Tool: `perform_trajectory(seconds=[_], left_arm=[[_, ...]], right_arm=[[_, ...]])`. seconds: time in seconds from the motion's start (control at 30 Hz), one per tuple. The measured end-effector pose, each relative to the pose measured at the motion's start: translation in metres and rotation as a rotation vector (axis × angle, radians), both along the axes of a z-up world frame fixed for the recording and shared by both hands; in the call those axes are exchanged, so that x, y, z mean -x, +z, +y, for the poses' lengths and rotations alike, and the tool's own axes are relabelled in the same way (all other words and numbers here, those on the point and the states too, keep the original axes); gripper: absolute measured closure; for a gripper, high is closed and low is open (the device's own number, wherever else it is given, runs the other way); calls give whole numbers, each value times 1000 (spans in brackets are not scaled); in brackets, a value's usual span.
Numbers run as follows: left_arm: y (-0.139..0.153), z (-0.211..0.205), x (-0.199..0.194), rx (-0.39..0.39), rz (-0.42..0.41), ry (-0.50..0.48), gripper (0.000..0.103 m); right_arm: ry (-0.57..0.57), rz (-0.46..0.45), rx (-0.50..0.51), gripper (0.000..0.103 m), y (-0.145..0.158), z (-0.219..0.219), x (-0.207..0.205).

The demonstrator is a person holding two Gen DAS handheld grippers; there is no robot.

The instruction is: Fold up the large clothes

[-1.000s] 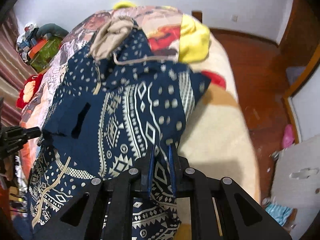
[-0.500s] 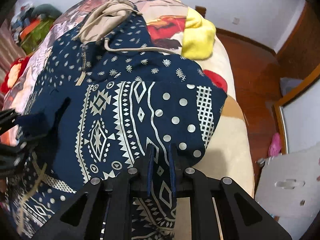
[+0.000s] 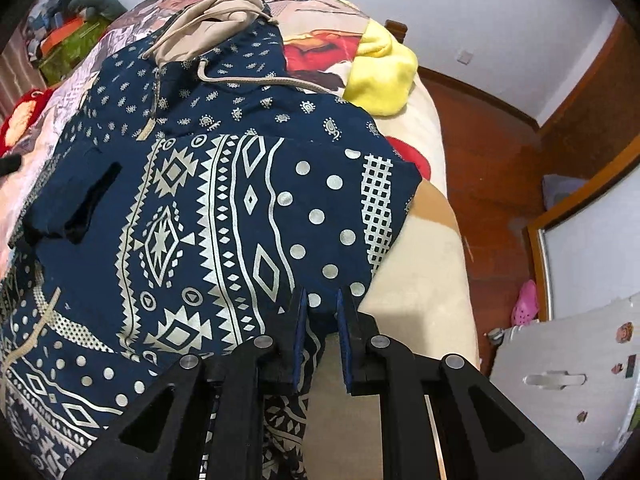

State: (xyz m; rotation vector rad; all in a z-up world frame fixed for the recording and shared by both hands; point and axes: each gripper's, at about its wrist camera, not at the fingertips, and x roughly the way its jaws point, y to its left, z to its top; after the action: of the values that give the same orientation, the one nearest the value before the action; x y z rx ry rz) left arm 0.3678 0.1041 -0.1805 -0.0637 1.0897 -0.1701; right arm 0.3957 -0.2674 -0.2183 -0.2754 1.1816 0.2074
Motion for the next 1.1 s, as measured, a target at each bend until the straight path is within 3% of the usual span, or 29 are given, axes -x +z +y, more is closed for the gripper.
perform_trajectory(seconds=[0.03, 0.13, 0.27, 0.43, 0.53, 0.6, 0.63, 0.67, 0.9, 1.1], left_arm=[[0, -3, 2, -11, 4, -9, 103], [4, -18, 4, -6, 12, -59, 96], [-7, -52, -8, 67, 63, -108, 73], [-33, -105, -25, 118, 133, -183, 67], [-50, -129, -29, 82, 164, -216, 67], [-54, -137, -28, 23, 128, -216, 67], [-53, -139, -27, -7, 105, -223, 76], [-52, -139, -25, -33, 86, -217, 96], [-8, -83, -3, -54, -51, -123, 96], [9, 2, 16, -59, -62, 26, 97]], right_arm=[[-1, -8, 10, 84, 0, 0, 1], [-35, -52, 58, 54, 5, -2, 5], [-71, -32, -45, 51, 13, -14, 6], [-83, -15, -144, 49, 24, -10, 3], [-66, 24, -125, 42, 14, 1, -4], [-55, 34, -107, 41, 6, 6, -8], [-49, 33, -102, 38, 4, 7, -8], [-50, 30, -99, 34, 3, 7, -8], [-97, 87, -201, 27, -6, -12, -11], [-96, 85, -206, 27, -6, -13, -9]])
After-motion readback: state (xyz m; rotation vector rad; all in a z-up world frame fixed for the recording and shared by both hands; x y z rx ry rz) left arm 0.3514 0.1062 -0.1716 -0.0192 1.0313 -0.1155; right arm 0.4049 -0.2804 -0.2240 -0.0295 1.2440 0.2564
